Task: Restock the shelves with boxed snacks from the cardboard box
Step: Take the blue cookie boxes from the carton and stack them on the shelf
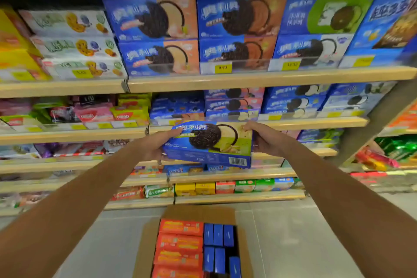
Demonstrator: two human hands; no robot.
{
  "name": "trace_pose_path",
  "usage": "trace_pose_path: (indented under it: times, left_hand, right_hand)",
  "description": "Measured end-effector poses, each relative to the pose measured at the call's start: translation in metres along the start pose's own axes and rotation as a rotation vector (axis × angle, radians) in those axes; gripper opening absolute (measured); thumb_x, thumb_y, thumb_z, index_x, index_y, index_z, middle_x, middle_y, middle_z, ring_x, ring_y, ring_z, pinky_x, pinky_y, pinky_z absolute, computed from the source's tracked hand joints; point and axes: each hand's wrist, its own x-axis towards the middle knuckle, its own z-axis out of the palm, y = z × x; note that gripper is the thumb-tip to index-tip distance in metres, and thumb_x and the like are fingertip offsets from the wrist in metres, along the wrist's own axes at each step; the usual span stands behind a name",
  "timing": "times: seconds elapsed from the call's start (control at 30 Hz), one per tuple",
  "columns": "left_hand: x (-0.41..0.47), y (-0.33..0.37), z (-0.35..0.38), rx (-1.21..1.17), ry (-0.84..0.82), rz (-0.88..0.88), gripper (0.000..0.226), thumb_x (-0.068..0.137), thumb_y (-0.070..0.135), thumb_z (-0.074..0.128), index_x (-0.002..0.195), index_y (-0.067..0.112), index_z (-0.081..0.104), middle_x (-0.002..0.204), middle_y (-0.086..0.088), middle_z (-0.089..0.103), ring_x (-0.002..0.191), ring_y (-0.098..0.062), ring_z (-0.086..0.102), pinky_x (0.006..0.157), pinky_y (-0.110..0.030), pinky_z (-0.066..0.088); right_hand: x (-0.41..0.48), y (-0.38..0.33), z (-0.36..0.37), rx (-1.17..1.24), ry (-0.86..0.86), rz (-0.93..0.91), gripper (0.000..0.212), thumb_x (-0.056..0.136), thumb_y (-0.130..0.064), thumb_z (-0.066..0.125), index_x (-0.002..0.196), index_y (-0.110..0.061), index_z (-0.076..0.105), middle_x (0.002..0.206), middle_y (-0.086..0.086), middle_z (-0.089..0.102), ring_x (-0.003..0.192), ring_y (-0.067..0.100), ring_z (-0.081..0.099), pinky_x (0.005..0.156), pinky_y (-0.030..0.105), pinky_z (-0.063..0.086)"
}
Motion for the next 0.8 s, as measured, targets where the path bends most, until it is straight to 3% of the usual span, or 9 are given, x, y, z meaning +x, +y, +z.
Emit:
trace_pose_path:
  times: [0.1,0.2,0.33,0.53,0.6,0.7,0.73,0.77,0.8]
  left_hand:
    - [-0.034,0.052,-0.004,-0.115,0.031,0.161,0.024,0.093,0.038,0.052,0.096,0.015,0.06,0.066,0.001,0.072,0.055,-0.011,0.068,0.054,-0.027,0.058]
    - [-0.055,0.096,-0.008,-0.218,0.066,0.304,0.021,0.096,0.033,0.049,0.094,0.015,0.061,0.063,0.001,0.072,0.052,-0.012,0.068,0.049,-0.027,0.056]
    - [-0.08,0.15,-0.015,-0.32,0.098,0.502,0.021,0.095,0.033,0.051,0.097,0.016,0.062,0.068,0.001,0.074,0.057,-0.013,0.07,0.053,-0.029,0.057]
    - [-0.124,0.222,-0.035,-0.347,0.216,0.775,0.02,0.092,0.033,0.055,0.096,0.016,0.065,0.073,0.0,0.074,0.06,-0.016,0.07,0.057,-0.03,0.057]
    - [-0.136,0.246,-0.042,-0.34,0.288,0.856,0.023,0.089,0.035,0.06,0.096,0.013,0.064,0.076,-0.005,0.072,0.065,-0.021,0.068,0.065,-0.034,0.056]
    - [-0.152,0.275,-0.048,-0.295,0.435,0.978,0.026,0.088,0.036,0.061,0.093,0.011,0.056,0.076,-0.012,0.055,0.06,-0.019,0.052,0.056,-0.026,0.043]
    - [-0.155,0.285,-0.053,-0.285,0.473,1.001,0.023,0.092,0.033,0.057,0.097,0.011,0.053,0.077,-0.011,0.052,0.055,-0.013,0.051,0.05,-0.023,0.041]
    - [-0.157,0.292,-0.059,-0.277,0.486,1.022,0.021,0.095,0.03,0.054,0.102,0.011,0.05,0.08,-0.011,0.054,0.057,-0.01,0.054,0.049,-0.02,0.044]
    - [-0.158,0.298,-0.064,-0.28,0.469,1.049,0.024,0.095,0.029,0.053,0.109,0.011,0.049,0.09,-0.012,0.06,0.066,-0.011,0.06,0.057,-0.02,0.051]
  right_hand:
    - [-0.014,-0.07,0.008,-0.002,0.021,-0.149,0.01,0.093,-0.024,0.054,0.094,-0.015,0.058,0.08,0.003,0.066,0.07,0.017,0.066,0.071,0.034,0.056]
    - [-0.029,-0.13,0.019,0.016,0.035,-0.293,0.014,0.094,-0.025,0.054,0.092,-0.014,0.062,0.072,0.001,0.07,0.063,0.015,0.068,0.065,0.031,0.059]
    - [-0.051,-0.197,0.033,0.032,0.118,-0.458,0.013,0.087,-0.034,0.062,0.088,-0.021,0.064,0.072,-0.002,0.072,0.064,0.016,0.067,0.081,0.039,0.054]
    - [-0.071,-0.278,0.053,0.009,0.151,-0.602,0.019,0.089,-0.033,0.061,0.078,-0.018,0.063,0.059,-0.005,0.068,0.051,0.01,0.064,0.061,0.027,0.053]
    - [-0.067,-0.302,0.062,-0.041,0.202,-0.635,0.022,0.088,-0.037,0.063,0.087,-0.015,0.062,0.072,-0.001,0.07,0.066,0.014,0.067,0.069,0.032,0.056]
    - [-0.059,-0.33,0.079,-0.184,0.234,-0.687,0.088,0.061,-0.067,0.072,0.126,-0.011,0.052,0.126,-0.001,0.059,0.114,0.018,0.056,0.102,0.042,0.045]
    - [-0.061,-0.339,0.086,-0.244,0.256,-0.721,0.086,0.064,-0.065,0.071,0.127,-0.011,0.05,0.127,-0.007,0.055,0.115,0.015,0.053,0.105,0.04,0.042]
    - [-0.058,-0.349,0.092,-0.276,0.267,-0.75,0.067,0.073,-0.055,0.068,0.122,-0.013,0.05,0.122,-0.009,0.054,0.112,0.013,0.052,0.105,0.039,0.041]
    - [-0.06,-0.357,0.1,-0.285,0.282,-0.776,0.053,0.08,-0.045,0.066,0.121,-0.015,0.052,0.119,-0.007,0.056,0.11,0.016,0.054,0.102,0.039,0.043]
